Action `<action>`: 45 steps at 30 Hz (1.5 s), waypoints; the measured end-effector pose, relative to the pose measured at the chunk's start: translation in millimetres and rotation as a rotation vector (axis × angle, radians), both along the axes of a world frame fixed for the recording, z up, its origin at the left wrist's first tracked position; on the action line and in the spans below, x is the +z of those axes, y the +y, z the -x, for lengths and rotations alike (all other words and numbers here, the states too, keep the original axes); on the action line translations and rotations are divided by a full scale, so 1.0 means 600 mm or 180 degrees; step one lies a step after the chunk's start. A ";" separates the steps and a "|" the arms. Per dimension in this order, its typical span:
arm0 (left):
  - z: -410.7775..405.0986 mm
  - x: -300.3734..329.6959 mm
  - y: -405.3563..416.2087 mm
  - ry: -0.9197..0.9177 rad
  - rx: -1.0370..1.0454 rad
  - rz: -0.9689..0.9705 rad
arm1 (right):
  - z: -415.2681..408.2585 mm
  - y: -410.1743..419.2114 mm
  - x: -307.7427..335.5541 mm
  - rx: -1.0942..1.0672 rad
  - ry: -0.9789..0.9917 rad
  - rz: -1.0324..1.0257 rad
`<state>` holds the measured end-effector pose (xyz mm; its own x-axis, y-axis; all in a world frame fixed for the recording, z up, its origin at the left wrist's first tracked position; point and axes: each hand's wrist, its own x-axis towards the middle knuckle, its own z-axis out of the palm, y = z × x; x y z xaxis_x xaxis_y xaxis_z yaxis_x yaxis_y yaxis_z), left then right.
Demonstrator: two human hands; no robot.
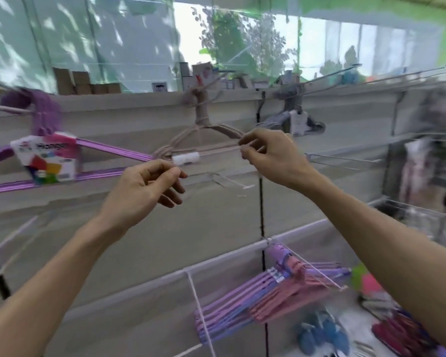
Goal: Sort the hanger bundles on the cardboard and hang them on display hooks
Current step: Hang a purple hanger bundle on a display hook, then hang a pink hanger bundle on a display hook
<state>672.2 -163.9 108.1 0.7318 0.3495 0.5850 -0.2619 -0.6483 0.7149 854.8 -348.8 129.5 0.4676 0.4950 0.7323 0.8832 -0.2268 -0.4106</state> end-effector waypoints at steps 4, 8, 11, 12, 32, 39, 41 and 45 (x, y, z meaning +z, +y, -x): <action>-0.102 -0.021 -0.106 0.0062 -0.0480 -0.0029 | -0.057 -0.155 -0.015 -0.0582 0.0026 0.0007; -0.203 -0.036 -0.226 0.0128 -0.0983 0.0049 | -0.107 -0.310 -0.035 -0.1092 0.0206 0.0043; -0.273 -0.046 -0.323 0.0199 -0.1384 0.0054 | -0.133 -0.421 -0.048 -0.1385 0.0269 0.0068; -0.295 -0.049 -0.355 0.0231 -0.1515 0.0038 | -0.139 -0.457 -0.052 -0.1492 0.0292 0.0088; -0.633 -0.147 -0.803 0.0673 -0.3270 0.0196 | -0.275 -0.906 -0.137 -0.3088 0.0614 0.0144; -0.809 -0.173 -0.912 0.0771 -0.3563 0.0267 | -0.412 -1.008 -0.161 -0.3436 0.0819 0.0267; -0.863 -0.177 -0.941 0.0815 -0.3595 0.0260 | -0.454 -1.037 -0.169 -0.3557 0.0883 0.0235; -0.959 -0.187 -1.000 0.0890 -0.3648 0.0210 | -0.524 -1.097 -0.191 -0.3812 0.0938 0.0163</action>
<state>1247.8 -764.2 -4.0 0.7377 -0.5712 0.3600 -0.4958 -0.0964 0.8631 1169.4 -1007.0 14.8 0.7898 -0.3340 0.5145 -0.0173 -0.8506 -0.5255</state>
